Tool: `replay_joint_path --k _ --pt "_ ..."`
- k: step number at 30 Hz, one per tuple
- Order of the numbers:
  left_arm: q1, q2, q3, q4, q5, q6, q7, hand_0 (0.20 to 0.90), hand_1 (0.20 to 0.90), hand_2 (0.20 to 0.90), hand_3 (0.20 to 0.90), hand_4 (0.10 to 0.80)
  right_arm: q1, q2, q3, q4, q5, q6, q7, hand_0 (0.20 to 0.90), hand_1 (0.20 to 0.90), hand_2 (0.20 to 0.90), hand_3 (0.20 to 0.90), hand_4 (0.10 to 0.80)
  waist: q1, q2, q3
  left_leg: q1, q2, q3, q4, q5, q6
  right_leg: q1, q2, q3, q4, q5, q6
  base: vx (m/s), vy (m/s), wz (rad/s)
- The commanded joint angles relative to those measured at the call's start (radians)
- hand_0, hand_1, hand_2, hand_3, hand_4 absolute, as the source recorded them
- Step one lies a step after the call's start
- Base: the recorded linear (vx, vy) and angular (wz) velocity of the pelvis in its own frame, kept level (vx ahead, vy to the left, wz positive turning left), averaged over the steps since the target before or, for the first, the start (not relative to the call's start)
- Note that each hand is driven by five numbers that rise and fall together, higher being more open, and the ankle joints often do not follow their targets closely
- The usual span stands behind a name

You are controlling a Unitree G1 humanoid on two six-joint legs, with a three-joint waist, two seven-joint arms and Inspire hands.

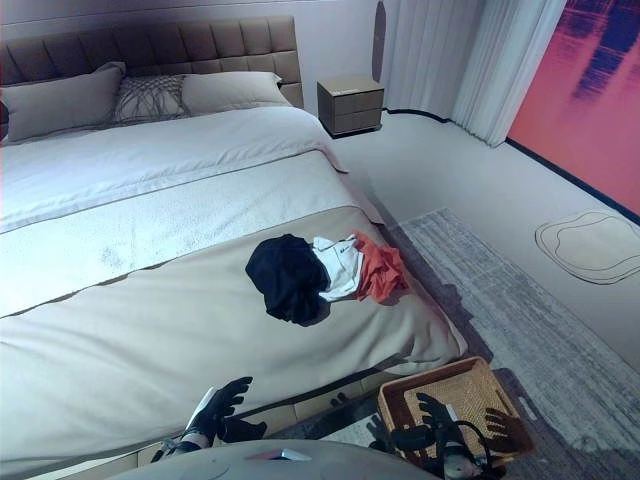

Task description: Pick up the clothes from the bed and place them into the basket

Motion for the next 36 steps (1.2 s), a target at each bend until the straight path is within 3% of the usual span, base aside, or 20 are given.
replay_joint_path --k 1,8,16,24,28,31,33,35,36 --pt "-0.131 -0.005 0.012 0.026 -0.015 -0.049 0.003 0.900 0.900 0.900 0.900 0.800 -0.122 0.005 -0.035 0.035 0.037 -0.031 0.002 0.900 0.900 0.900 0.900 0.800 -0.010 -0.008 0.049 0.071 -0.052 0.040 0.007 -0.155 0.026 0.110 -0.019 -0.001 0.013 -0.129 0.036 0.000 0.000 0.00" --pt "-0.129 -0.006 0.018 0.023 -0.057 -0.060 -0.058 0.900 0.900 0.900 0.900 0.800 -0.123 0.002 -0.041 0.038 0.050 -0.013 0.023 0.900 0.900 0.900 0.900 0.800 -0.009 -0.007 0.053 0.073 -0.051 0.041 0.007 -0.156 0.026 0.112 -0.018 0.001 0.013 -0.129 0.036 0.000 0.000 0.00" --pt "-0.127 -0.002 0.019 0.012 -0.067 -0.064 -0.051 0.900 0.900 0.900 0.900 0.800 -0.121 0.005 -0.035 0.011 0.069 -0.039 0.020 0.900 0.900 0.900 0.900 0.800 -0.009 -0.008 0.054 0.073 -0.051 0.040 0.007 -0.155 0.027 0.112 -0.017 0.003 0.014 -0.128 0.035 0.000 0.000 0.00" --pt "-0.118 0.009 0.052 0.003 -0.177 -0.024 -0.079 0.900 0.900 0.900 0.900 0.800 -0.176 -0.015 -0.027 -0.071 0.150 -0.091 0.026 0.900 0.900 0.900 0.900 0.800 0.012 -0.008 0.066 0.075 -0.052 0.030 0.007 -0.149 0.028 0.117 -0.015 -0.008 0.026 -0.137 0.025 0.000 0.000 0.00" --pt "-0.109 0.026 0.052 -0.020 -0.200 -0.029 -0.070 0.900 0.900 0.900 0.900 0.800 -0.221 -0.048 0.008 -0.171 0.118 -0.122 -0.050 0.900 0.900 0.900 0.900 0.800 0.029 -0.011 0.070 0.076 -0.052 0.019 0.007 -0.148 0.029 0.122 -0.014 -0.015 0.024 -0.139 0.019 0.019 -0.008 0.02" --pt "-0.093 0.045 0.047 -0.064 -0.205 -0.021 -0.064 0.900 0.900 0.900 0.900 0.800 -0.265 -0.096 0.056 -0.327 0.002 -0.069 -0.173 0.900 0.900 0.900 0.900 0.800 0.041 -0.013 0.079 0.073 -0.051 0.016 0.007 -0.143 0.029 0.117 -0.014 -0.018 0.037 -0.146 0.014 0.036 -0.013 0.03" --pt "-0.089 0.052 0.047 -0.077 -0.208 -0.020 -0.065 0.900 0.900 0.900 0.900 0.800 -0.289 -0.120 0.067 -0.383 -0.015 -0.033 -0.185 0.900 0.900 0.900 0.900 0.800 0.043 -0.014 0.084 0.071 -0.050 0.017 0.007 -0.140 0.029 0.111 -0.014 -0.019 0.048 -0.151 0.011 0.000 0.000 0.00" --pt "-0.090 0.073 0.046 -0.106 -0.219 -0.017 -0.076 0.900 0.900 0.900 0.900 0.800 -0.360 -0.188 0.094 -0.498 -0.093 0.026 -0.241 0.900 0.900 0.900 0.900 0.800 0.049 -0.016 0.102 0.048 -0.048 0.017 0.034 -0.141 0.029 0.087 -0.017 -0.023 0.090 -0.167 0.003 -0.031 0.000 0.06" --pt "-0.109 0.092 0.031 -0.139 -0.246 -0.009 -0.083 0.900 0.900 0.900 0.900 0.800 -0.474 -0.251 0.127 -0.585 -0.132 0.107 -0.281 0.900 0.900 0.900 0.900 0.800 0.057 -0.017 0.132 -0.003 -0.048 0.008 0.089 -0.146 0.029 0.041 -0.023 -0.030 0.147 -0.181 -0.007 -0.082 0.004 0.10"
